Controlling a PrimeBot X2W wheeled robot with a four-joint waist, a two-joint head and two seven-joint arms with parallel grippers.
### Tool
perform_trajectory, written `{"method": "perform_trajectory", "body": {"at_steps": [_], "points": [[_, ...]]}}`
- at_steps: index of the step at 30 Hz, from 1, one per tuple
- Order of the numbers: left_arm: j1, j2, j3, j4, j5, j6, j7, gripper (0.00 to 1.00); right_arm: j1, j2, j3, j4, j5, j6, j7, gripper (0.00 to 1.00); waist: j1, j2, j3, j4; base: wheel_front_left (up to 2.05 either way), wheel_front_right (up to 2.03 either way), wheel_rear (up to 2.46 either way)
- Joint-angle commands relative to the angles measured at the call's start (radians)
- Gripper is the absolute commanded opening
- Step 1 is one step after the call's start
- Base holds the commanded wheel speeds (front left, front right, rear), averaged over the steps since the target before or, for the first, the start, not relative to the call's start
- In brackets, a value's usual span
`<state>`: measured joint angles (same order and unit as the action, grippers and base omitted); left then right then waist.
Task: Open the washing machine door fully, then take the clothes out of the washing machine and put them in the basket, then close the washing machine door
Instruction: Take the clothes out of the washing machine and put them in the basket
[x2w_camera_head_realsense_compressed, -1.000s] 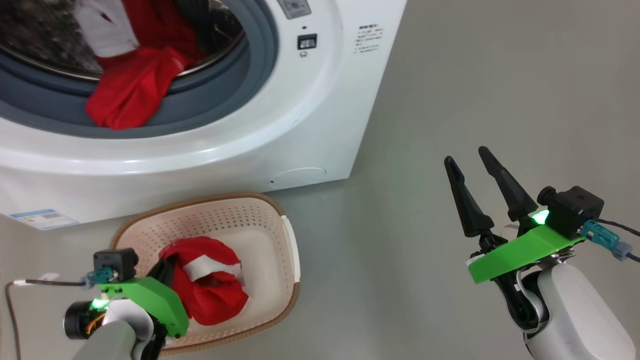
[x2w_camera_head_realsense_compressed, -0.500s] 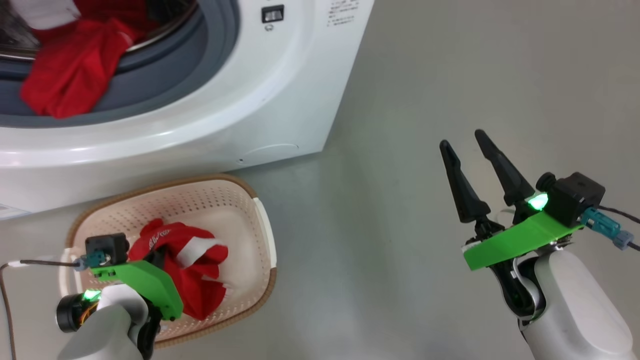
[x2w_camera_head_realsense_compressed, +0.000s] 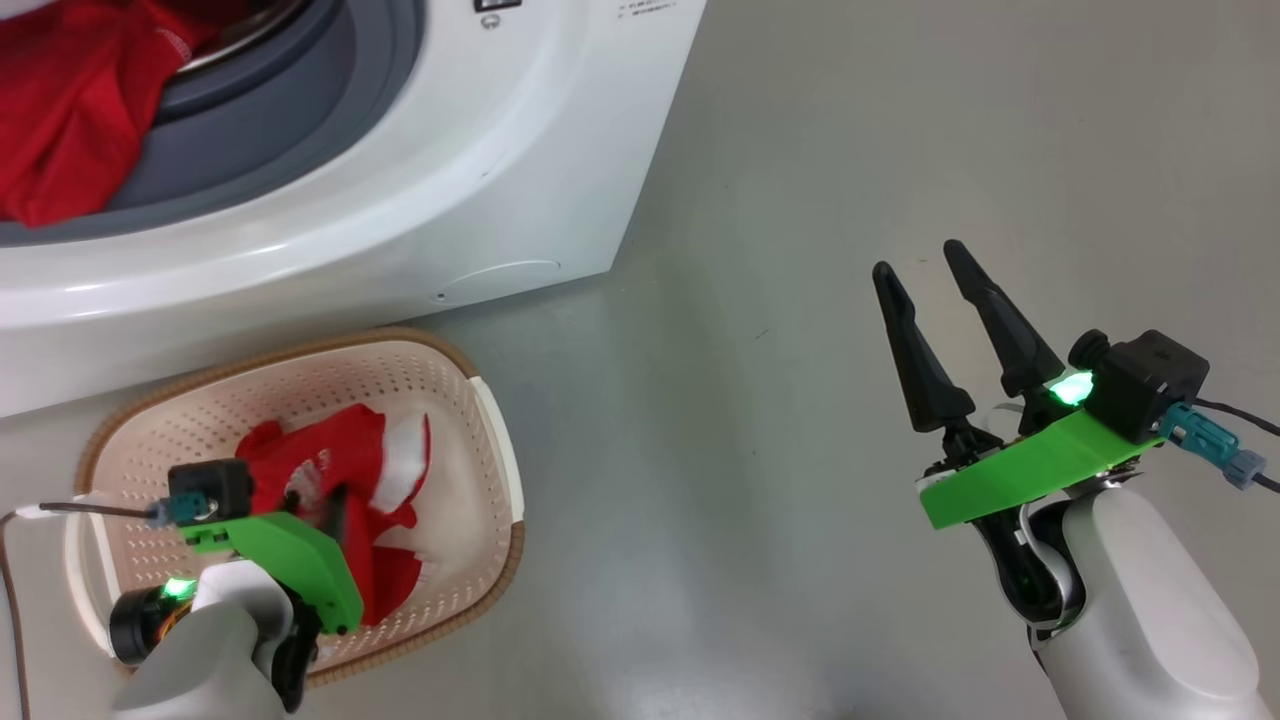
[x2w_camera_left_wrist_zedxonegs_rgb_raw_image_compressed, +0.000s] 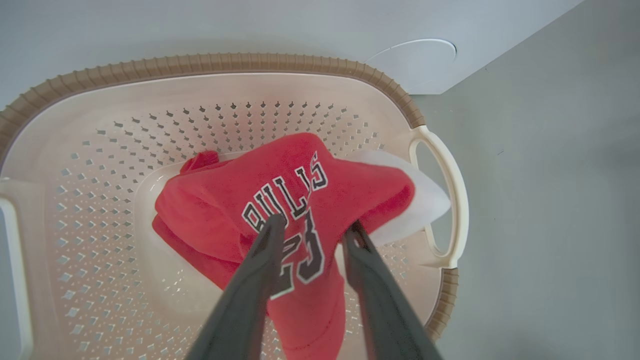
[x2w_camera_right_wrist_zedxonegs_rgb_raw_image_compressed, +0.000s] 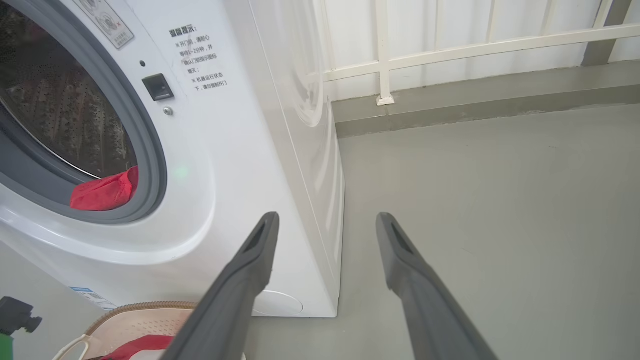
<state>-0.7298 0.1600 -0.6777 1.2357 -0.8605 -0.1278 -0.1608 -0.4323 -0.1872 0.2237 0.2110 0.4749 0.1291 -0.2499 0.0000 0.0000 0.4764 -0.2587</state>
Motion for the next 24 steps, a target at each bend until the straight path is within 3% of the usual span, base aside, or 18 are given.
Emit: {"method": "perform_trajectory", "body": {"at_steps": [1,14,24], "points": [[-0.014,0.027,0.012,-0.008,-0.009,-0.003,-0.008,1.00,-0.006,0.003,0.020,-0.018,-0.012,0.002,-0.012,1.00,0.0000,0.0000,-0.004,0.006,0.00,0.00,0.00],[0.026,0.035,-0.054,-0.077,-0.050,-0.003,-0.051,1.00,-0.003,-0.006,0.036,-0.001,-0.009,0.002,-0.012,1.00,0.0000,0.0000,-0.057,0.066,0.00,0.00,0.00],[0.062,0.078,-0.076,-0.149,-0.067,-0.003,-0.099,1.00,0.017,-0.022,0.046,0.013,-0.001,0.002,-0.012,1.00,0.0000,0.0000,-0.123,0.122,0.00,0.00,0.00]]}}
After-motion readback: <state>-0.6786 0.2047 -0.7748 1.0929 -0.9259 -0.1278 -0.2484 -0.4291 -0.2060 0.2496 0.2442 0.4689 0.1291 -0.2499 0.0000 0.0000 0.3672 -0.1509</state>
